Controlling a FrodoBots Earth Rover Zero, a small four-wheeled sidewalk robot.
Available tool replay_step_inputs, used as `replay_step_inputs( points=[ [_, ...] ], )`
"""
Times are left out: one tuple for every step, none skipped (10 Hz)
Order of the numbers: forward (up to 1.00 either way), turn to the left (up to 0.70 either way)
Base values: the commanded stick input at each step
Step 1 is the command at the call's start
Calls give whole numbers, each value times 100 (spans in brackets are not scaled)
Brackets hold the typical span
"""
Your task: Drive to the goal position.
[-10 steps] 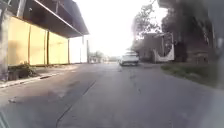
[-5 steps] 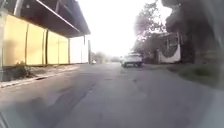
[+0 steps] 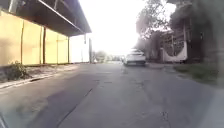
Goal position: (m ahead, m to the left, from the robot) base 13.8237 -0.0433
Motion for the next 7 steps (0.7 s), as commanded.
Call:
replay_step_inputs(
  points=[
    [100,-19],
    [100,-40],
    [100,-40],
    [100,-40],
    [100,-40],
    [100,-40],
    [100,-40]
  ],
)
